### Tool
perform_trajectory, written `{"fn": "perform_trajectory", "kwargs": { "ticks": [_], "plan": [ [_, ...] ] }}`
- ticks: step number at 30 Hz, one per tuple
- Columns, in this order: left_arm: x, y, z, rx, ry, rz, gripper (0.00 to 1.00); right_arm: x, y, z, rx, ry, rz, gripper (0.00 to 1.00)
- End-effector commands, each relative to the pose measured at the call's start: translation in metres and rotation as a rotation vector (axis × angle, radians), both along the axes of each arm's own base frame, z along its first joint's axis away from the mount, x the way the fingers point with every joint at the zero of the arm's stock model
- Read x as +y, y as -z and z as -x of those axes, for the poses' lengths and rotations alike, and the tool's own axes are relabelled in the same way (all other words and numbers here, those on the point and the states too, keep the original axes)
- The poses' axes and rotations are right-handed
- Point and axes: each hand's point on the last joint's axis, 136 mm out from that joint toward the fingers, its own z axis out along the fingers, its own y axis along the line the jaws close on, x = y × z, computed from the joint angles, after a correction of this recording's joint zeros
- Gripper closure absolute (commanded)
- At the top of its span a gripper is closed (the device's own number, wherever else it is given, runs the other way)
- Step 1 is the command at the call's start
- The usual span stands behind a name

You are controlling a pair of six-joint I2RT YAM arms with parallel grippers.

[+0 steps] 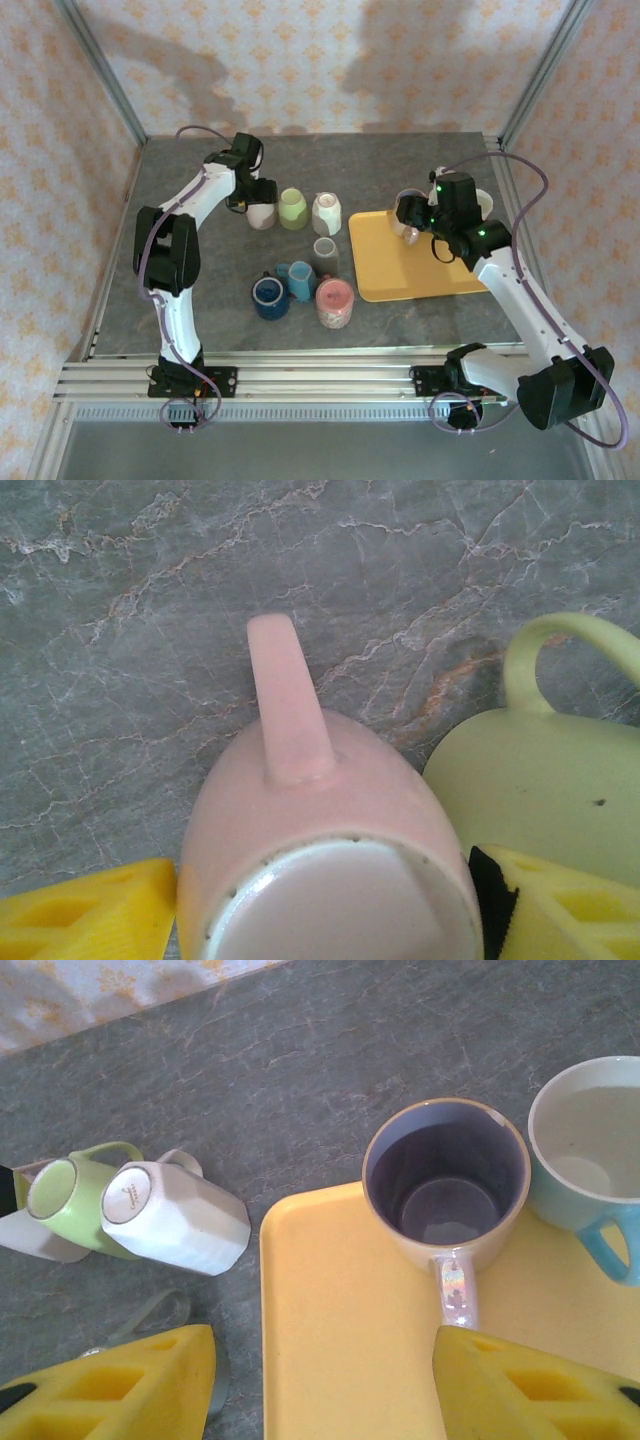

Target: Turn the mug right side up

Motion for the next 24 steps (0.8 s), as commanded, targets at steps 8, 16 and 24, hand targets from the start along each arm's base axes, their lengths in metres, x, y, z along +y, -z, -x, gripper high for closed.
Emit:
{"fn": "perform_trajectory", "kwargs": {
  "ticks": [8,16,24],
  "plan": [
    [0.007,-0.008,0.014,0.046,0.035,-0.054,0.40,-0.004,-0.011,0.002,-0.012,0.027,-0.020,0.41],
    [0.032,-0.008,0.032,0.067,-0.388,-0.027,0.42,-0.005,-0.010,0.004,0.000,0.033,-0.024,0.41],
    [0.035,-0.024,0.037,0.036,-0.810,0.169,0.45,0.000,-0.003,0.007,0.026,0.021,-0.051,0.41]
  ]
}}
